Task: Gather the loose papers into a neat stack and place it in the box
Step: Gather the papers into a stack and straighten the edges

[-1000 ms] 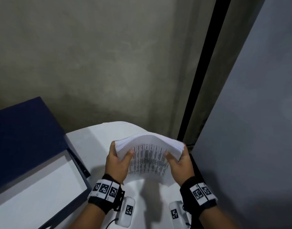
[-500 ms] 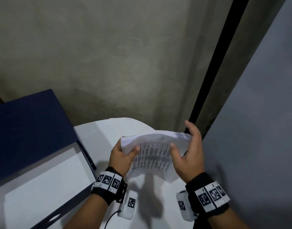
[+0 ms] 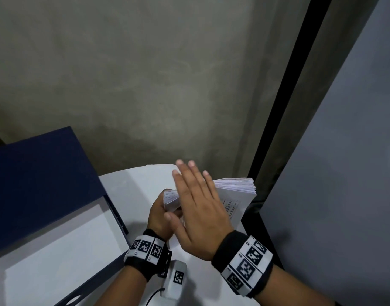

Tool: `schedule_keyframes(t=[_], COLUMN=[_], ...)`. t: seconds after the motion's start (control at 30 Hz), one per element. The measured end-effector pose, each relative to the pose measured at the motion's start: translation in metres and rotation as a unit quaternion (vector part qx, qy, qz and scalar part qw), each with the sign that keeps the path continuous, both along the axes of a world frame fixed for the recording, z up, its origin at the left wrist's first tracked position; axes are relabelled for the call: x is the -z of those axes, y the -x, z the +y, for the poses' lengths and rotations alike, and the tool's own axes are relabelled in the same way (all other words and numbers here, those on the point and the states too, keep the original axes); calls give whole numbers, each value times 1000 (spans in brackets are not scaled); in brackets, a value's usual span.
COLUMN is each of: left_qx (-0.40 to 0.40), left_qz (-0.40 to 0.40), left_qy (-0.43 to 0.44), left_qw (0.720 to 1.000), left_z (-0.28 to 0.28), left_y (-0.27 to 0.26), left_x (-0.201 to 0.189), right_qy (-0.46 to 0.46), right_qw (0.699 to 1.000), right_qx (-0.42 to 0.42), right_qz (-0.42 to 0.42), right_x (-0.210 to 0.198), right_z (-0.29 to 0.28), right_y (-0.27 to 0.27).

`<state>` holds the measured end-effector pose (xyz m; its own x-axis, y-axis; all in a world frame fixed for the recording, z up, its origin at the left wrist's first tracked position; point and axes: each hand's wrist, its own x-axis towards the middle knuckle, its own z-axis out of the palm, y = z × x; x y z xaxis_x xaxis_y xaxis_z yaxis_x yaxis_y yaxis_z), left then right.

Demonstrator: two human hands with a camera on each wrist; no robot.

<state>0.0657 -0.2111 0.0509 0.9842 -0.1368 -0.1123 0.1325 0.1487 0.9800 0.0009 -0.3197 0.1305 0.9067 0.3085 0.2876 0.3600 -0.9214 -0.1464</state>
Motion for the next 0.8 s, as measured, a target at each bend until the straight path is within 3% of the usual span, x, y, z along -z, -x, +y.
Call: schedule_keyframes(t=[0.1,0.23,0.33,0.47,0.63,0.7,0.73,0.77,0.8], left_qx=[4,-31,-50,-41,-40,-44,-46,-51,-53], left_qz=[-4,-38,-43,-27,-9,-9,-7,-6,-5], left_qy=[86,13,-12,-19,-26,-32,-32,-33,-34], left_qw=[996,999,998,999,999,999,998,998,998], left_z=[0,-1,-3,-2,-3,-1,1,2,2], left_y=[0,1,0,-4,-4,-3,-3,-3,-2], left_x=[4,3,3,8,6,7,8,8,8], right_qy=[36,-42,19,-18,35,-33,-135,-280,-420], right_qw=[998,997,996,993,980,979,974,948,896], right_qx=[25,63,87,117,194,202,179,144,118], right_qz=[37,-10,15,-19,-7,-4,16,52,85], right_x=[6,0,5,7,10,15,18,24,31], right_z=[-8,-27,-42,-61,-90,-115,-127,-136,-139], right_y=[-4,-1,-1,-2,-9,-14,-15,-15,-13])
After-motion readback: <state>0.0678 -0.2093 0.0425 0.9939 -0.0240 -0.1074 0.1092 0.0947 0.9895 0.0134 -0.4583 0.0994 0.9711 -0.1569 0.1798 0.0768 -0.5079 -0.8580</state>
